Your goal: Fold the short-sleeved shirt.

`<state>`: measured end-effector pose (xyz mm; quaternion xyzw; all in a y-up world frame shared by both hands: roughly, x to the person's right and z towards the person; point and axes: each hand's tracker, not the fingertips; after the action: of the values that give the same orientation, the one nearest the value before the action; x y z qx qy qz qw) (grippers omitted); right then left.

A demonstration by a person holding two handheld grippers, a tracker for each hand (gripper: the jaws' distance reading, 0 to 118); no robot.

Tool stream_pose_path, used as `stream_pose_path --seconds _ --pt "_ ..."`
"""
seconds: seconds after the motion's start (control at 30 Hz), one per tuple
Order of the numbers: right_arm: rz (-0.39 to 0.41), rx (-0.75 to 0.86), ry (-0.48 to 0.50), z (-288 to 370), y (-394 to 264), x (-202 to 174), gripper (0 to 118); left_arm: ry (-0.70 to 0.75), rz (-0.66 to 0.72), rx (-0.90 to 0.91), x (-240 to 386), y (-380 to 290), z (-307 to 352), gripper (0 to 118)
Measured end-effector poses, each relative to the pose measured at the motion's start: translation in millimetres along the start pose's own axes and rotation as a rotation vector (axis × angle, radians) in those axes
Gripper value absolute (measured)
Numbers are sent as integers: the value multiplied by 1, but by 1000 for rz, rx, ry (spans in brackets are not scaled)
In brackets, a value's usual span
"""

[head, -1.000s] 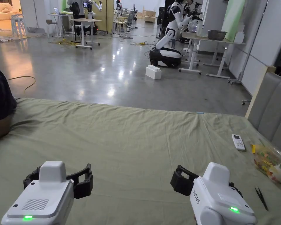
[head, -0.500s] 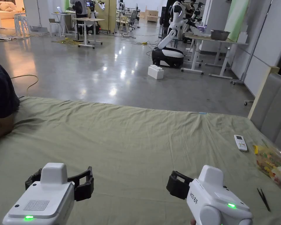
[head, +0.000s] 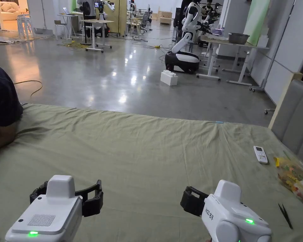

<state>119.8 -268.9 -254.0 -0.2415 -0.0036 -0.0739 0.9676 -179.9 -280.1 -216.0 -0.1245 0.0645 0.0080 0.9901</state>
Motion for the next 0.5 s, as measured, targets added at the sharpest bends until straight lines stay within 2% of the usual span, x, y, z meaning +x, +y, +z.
stream_pose_path --seconds 0.07,0.13,0.37,0.43,0.5 --pt "16 48 -41 -3 -3 0 116 3 0 0 -1 0 -1 103" --pt "41 66 -41 -3 -4 1 116 2 2 0 -2 0 -1 103" --pt "45 134 -5 4 -4 6 116 10 -32 32 -1 -2 -2 103" --pt "67 190 -8 3 -6 7 116 12 -42 43 -1 -2 -1 103" --pt "124 262 -40 5 -8 3 116 14 -63 60 2 -3 0 103"
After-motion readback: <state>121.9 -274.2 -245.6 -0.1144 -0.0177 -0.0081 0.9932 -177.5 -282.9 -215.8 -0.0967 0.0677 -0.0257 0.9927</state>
